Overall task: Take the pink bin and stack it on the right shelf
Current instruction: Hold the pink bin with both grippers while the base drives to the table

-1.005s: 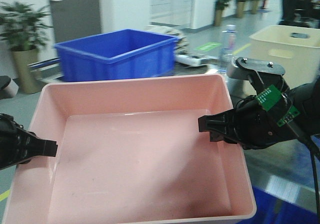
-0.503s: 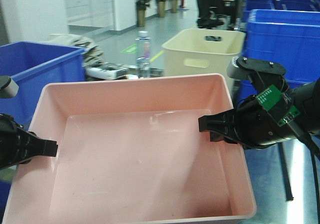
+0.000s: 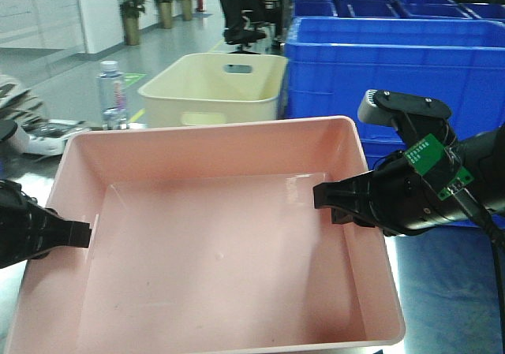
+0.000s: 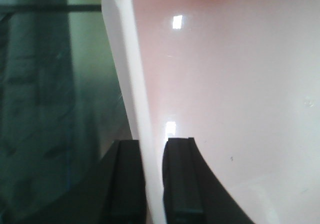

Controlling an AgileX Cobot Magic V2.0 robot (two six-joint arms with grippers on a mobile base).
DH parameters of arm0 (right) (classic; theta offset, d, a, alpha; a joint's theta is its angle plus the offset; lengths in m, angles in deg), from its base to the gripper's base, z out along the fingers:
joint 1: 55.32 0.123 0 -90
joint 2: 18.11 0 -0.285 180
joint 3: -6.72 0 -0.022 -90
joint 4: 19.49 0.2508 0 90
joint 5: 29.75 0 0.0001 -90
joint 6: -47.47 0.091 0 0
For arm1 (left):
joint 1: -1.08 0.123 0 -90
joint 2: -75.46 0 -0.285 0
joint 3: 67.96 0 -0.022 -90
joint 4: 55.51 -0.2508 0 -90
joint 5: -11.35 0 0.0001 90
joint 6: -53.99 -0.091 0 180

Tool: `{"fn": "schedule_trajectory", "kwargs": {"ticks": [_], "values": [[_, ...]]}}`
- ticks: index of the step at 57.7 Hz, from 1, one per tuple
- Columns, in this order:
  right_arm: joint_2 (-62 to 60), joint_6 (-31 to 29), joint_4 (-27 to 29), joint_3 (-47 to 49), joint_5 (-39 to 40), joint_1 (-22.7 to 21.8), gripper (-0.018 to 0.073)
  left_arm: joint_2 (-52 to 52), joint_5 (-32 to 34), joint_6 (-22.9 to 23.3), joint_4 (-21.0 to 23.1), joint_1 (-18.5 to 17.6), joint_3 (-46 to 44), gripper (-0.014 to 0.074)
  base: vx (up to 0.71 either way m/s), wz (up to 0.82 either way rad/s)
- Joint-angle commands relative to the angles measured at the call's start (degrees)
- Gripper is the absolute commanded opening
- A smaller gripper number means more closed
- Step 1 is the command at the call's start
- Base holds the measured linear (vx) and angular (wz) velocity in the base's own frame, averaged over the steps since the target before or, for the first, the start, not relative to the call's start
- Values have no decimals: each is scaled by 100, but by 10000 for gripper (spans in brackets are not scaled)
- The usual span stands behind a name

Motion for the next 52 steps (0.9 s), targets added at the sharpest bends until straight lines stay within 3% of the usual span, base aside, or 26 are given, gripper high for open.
{"fn": "schedule_trajectory", "kwargs": {"ticks": [1,23,52], "values": [[-212,55,-150,189,645,-60,-8,-204,185,-110,240,-32,-168,-1,18,-39],[-212,55,-150,189,645,-60,-8,-204,185,-110,240,-32,-168,-1,12,-29],[-212,55,-150,189,645,-60,-8,-204,185,-110,240,-32,-168,-1,2,-5]]}}
